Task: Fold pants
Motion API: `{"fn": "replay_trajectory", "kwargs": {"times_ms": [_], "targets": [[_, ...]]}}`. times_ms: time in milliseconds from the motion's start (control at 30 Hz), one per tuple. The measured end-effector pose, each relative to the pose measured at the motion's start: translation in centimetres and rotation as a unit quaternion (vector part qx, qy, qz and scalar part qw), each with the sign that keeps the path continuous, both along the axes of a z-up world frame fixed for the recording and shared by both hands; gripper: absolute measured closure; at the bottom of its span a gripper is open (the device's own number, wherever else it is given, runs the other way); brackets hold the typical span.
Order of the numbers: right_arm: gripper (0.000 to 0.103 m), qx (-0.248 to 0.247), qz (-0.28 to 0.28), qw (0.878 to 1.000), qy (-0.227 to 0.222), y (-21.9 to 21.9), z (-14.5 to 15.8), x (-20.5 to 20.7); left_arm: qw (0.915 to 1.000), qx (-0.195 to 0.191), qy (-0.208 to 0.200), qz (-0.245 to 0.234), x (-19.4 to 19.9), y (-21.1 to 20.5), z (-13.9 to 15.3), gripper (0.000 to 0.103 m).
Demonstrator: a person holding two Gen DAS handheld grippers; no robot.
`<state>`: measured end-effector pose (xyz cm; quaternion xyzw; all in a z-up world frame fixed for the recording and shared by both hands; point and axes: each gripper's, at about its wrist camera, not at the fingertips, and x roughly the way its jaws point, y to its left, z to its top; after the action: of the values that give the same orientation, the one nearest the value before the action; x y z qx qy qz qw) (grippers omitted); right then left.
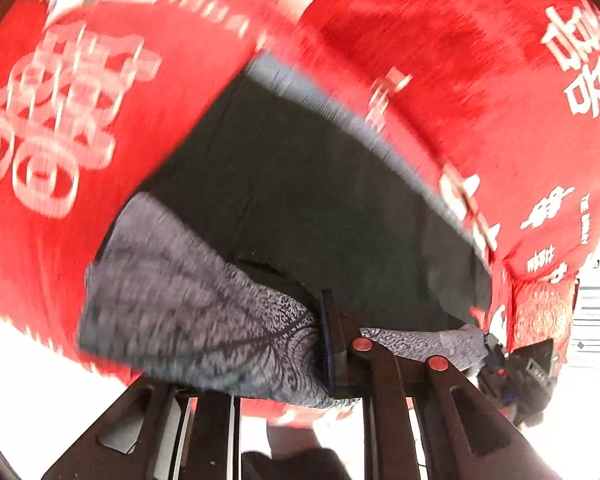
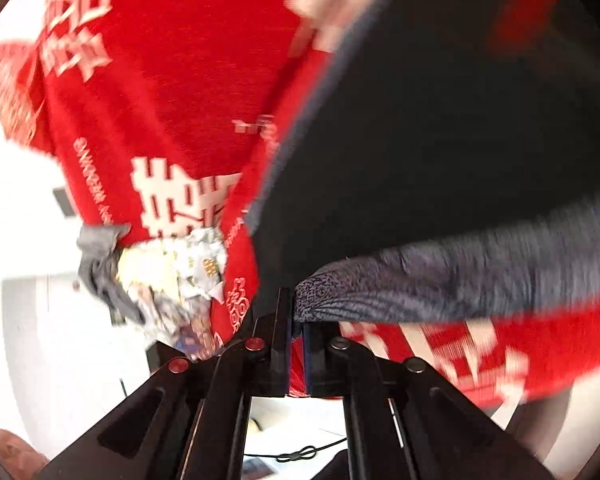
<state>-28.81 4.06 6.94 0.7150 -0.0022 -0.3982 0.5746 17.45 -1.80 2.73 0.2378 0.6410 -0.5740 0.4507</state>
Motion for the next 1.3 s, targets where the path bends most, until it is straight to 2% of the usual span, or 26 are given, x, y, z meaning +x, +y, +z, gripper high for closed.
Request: {"fn": "replay_trajectory", "kwargs": {"times_ms": [67,133,167,200,233,300,400,467,500,533,600,633,667,700,767,833,900,1033,1133,1233,1300], "targets": [[0.098,-0.014,0.031,0.999,0.008,-3.8,0.7,-0.3,0.9995,-0.025,-0.013,0.012,-0.8,-3.0,1.2,0.082],[0.098,-0.021,0.064,0.997,0.022,-8.1,1.2,-0.6,0.9975,-0.036,-0.053,0.03,-1.2,-6.1,1.5,0.057],[0.097,-0.017,0.082,0.996,0.031,-10.5,1.0,-0.9,0.9938,-0.043,-0.091,0.047,-1.4,-7.7,1.3,0.031],[0.097,-0.014,0.09,0.995,0.035,-11.9,0.5,-1.1,0.9904,-0.051,-0.114,0.06,-1.3,-8.8,1.1,0.021],[0.095,-0.007,0.1,0.994,0.04,-13.9,-0.3,-1.3,0.9865,-0.059,-0.135,0.072,-1.2,-10.6,0.3,0.02],[0.094,0.01,0.119,0.992,0.05,-16.9,-2.6,-1.3,0.9851,-0.047,-0.146,0.076,-1.5,-12.9,-1.6,0.019],[0.094,0.037,0.137,0.987,0.075,-20.4,-6.8,-1.3,0.9779,-0.023,-0.191,0.082,-2.8,-16.5,-5.0,0.019],[0.081,0.07,0.137,0.983,0.1,-21.6,-10.0,-1.6,0.9705,-0.003,-0.228,0.077,-3.7,-18.2,-6.7,0.019],[0.069,0.076,0.136,0.983,0.095,-22.0,-11.3,-1.9,0.9654,0.006,-0.25,0.075,-3.9,-18.8,-7.2,0.019],[0.067,0.067,0.119,0.987,0.08,-22.4,-11.7,-2.4,0.9597,0.01,-0.27,0.079,-4.0,-19.3,-7.3,0.019],[0.052,0.076,0.113,0.988,0.068,-22.7,-11.5,-2.9,0.9518,0.007,-0.291,0.096,-3.7,-19.7,-6.1,0.019],[0.036,0.069,0.115,0.989,0.065,-22.6,-10.6,-3.1,0.9488,0.002,-0.299,0.101,-3.6,-19.8,-5.2,0.019],[0.031,0.061,0.119,0.989,0.07,-22.5,-9.7,-3.3,0.9458,-0.004,-0.31,0.096,-3.8,-19.7,-4.0,0.019],[0.031,0.048,0.126,0.988,0.077,-22.4,-8.5,-3.7,0.9434,-0.01,-0.321,0.081,-4.3,-19.5,-3.1,0.019],[0.031,0.025,0.14,0.986,0.088,-20.9,-6.2,-5.0,0.9404,-0.027,-0.338,0.029,-6.5,-18.8,-1.2,0.019],[0.031,0.02,0.141,0.983,0.113,-18.4,-4.3,-7.1,0.9487,-0.035,-0.312,-0.034,-10.0,-17.3,0.0,0.019],[0.031,0.027,0.133,0.982,0.132,-16.3,-3.2,-9.0,0.9547,-0.033,-0.283,-0.085,-13.5,-16.2,-0.3,0.019],[0.031,0.082,0.068,0.981,0.164,-8.7,-1.9,-15.4,0.9645,-0.02,-0.185,-0.188,-23.7,-12.9,-1.4,0.019],[0.031,0.128,0.003,0.976,0.174,-2.0,-2.0,-20.1,0.9594,-0.021,-0.115,-0.257,-32.0,-10.8,-2.2,0.019],[0.031,0.172,-0.067,0.967,0.175,4.6,-2.8,-23.3,0.9463,-0.011,-0.047,-0.32,-39.3,-8.9,-3.1,0.019],[0.031,0.194,-0.109,0.961,0.163,8.3,-3.8,-25.0,0.934,-0.008,-0.027,-0.356,-43.1,-8.0,-3.8,0.019]]}}
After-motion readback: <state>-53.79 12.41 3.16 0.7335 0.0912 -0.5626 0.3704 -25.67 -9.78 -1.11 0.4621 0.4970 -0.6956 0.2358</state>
